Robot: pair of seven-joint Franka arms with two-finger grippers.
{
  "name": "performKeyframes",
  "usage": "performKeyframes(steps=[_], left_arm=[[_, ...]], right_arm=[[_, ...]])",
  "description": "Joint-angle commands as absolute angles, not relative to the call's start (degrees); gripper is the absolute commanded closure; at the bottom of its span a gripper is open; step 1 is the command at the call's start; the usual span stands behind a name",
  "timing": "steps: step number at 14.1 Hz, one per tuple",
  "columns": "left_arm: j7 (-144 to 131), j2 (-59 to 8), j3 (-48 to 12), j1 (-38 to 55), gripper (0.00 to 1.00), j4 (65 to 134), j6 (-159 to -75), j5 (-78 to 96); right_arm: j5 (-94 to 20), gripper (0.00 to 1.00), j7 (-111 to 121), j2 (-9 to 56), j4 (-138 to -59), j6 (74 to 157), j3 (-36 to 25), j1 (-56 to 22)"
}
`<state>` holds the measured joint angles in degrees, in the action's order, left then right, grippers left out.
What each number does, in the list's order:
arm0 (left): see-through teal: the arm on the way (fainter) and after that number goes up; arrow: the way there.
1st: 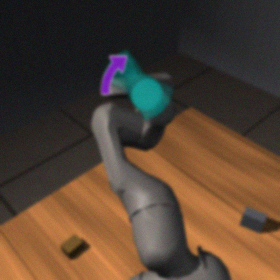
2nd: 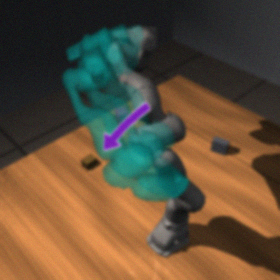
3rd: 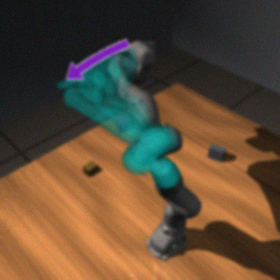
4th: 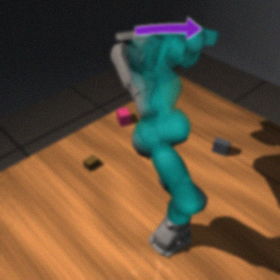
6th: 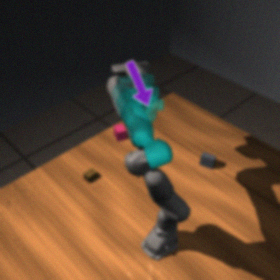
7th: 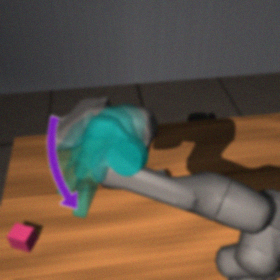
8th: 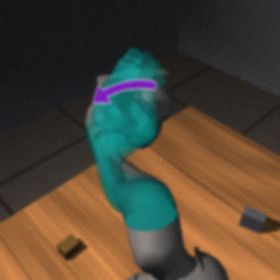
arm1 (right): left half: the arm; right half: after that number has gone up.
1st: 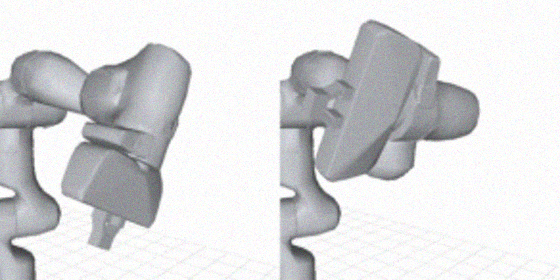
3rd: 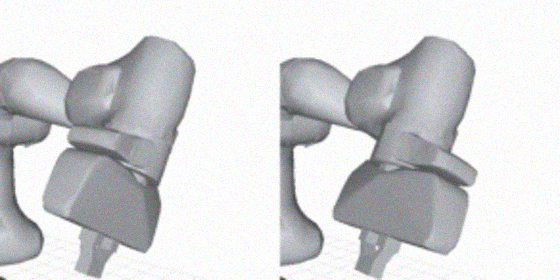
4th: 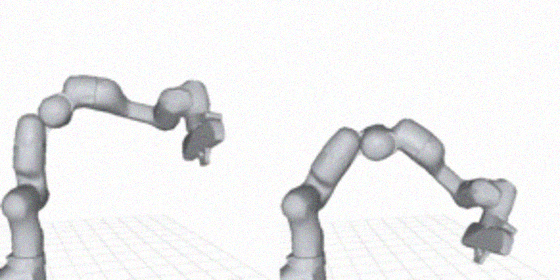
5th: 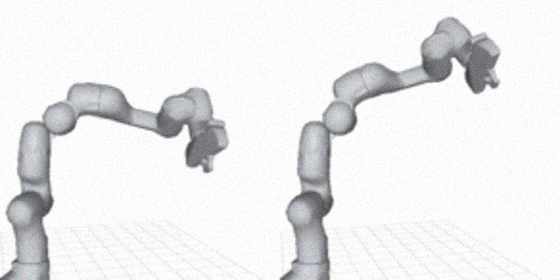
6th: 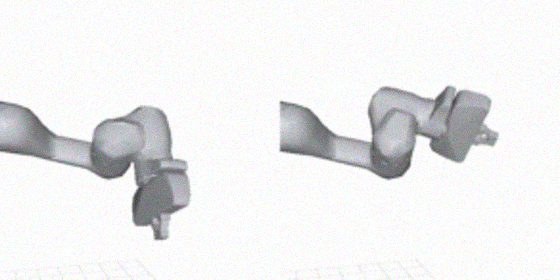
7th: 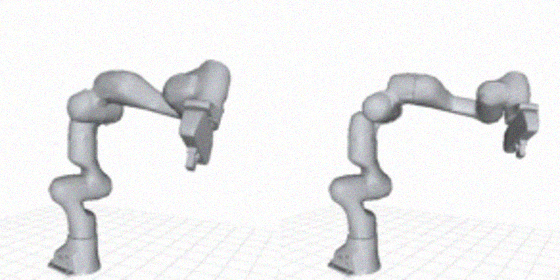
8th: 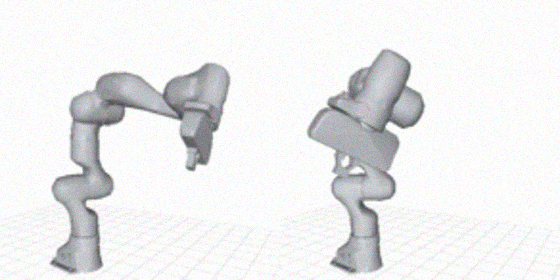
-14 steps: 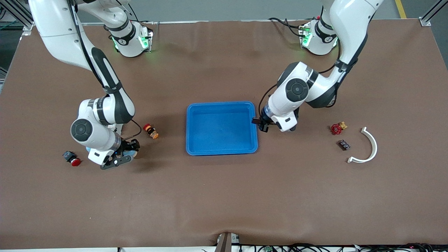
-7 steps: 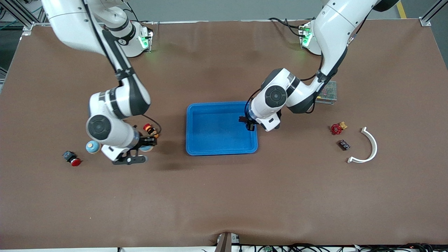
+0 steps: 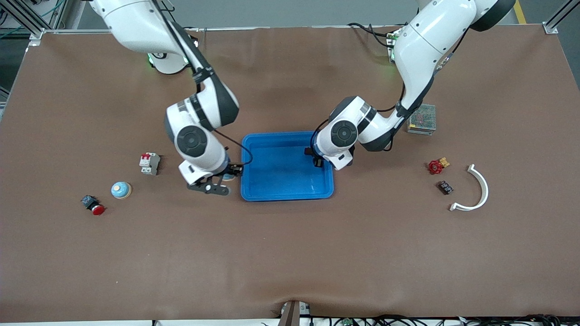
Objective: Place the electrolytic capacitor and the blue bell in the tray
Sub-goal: 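Drop the capacitor in the tray while the right gripper carries the bell, then set the bell in the tray while the left gripper reaches the capacitor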
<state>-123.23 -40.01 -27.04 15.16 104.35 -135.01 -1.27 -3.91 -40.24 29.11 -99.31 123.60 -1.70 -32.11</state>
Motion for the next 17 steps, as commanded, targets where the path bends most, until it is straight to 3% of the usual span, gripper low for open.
performKeyframes(steps=[1,2,5,10,17], left_arm=[[-124.63,-39.82,-26.37,15.82,0.17,102.92,-134.04,-2.55],[-124.45,-39.38,-26.28,15.82,0.0,102.83,-133.86,-2.64],[-124.19,-36.49,-26.1,14.95,0.0,102.4,-131.24,-2.72],[-122.18,-34.89,-26.1,11.61,0.0,93.88,-118.93,-6.85],[-106.63,-32.96,-26.1,3.7,0.0,93.78,-114.43,-7.73]], right_arm=[[-4.39,0.45,-45.77,29.09,-101.6,127.6,-2.29,-35.32],[-4.39,0.45,-47.36,29.27,-102.21,128.84,-2.29,-36.29],[-4.39,0.45,-49.65,30.14,-104.14,132.87,-2.29,-38.05],[-4.48,0.45,-50.1,31.02,-109.59,141.14,-2.2,-40.42],[-4.48,0.44,-53.96,33.75,-109.69,143.88,-2.29,-44.38]])
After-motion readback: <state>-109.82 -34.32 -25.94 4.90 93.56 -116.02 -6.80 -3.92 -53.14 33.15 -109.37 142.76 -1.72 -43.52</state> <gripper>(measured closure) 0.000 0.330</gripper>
